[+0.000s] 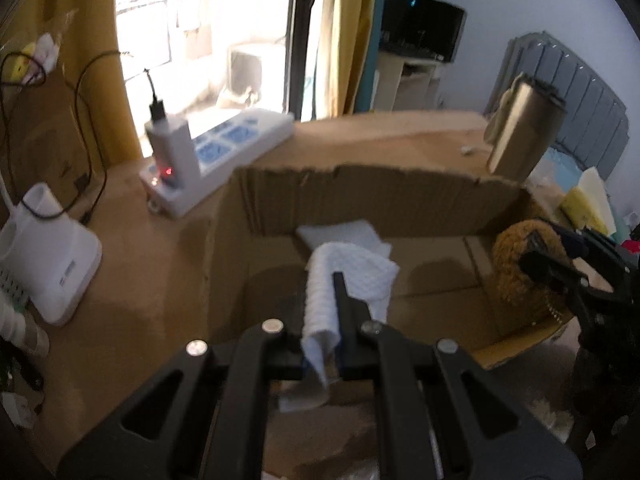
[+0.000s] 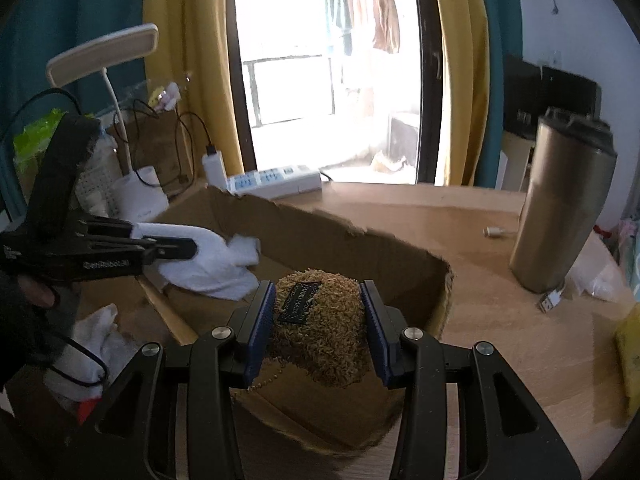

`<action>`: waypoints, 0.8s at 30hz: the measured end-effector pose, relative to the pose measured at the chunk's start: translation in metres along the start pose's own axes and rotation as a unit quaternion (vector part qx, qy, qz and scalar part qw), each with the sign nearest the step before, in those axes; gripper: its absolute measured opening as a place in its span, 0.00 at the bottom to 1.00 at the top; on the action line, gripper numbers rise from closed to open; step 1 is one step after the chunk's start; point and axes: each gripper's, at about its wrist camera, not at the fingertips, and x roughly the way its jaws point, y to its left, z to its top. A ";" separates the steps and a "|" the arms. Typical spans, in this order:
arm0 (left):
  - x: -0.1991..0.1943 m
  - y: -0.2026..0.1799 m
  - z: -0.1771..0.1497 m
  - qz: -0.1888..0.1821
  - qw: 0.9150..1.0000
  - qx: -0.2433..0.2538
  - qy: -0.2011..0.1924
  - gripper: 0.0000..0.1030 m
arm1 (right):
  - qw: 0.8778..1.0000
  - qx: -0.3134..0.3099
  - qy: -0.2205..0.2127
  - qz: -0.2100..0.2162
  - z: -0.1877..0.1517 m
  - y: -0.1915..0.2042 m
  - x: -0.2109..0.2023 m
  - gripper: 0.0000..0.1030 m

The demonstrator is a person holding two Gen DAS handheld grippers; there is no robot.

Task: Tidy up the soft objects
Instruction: 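Carry the plush into the cardboard box with the right tool while the left tool carries the towel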

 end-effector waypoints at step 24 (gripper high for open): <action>-0.053 -0.011 -0.008 -0.003 0.998 -0.033 -0.058 0.44 | 0.999 -0.030 -0.013 -0.037 0.008 0.019 -0.043 0.58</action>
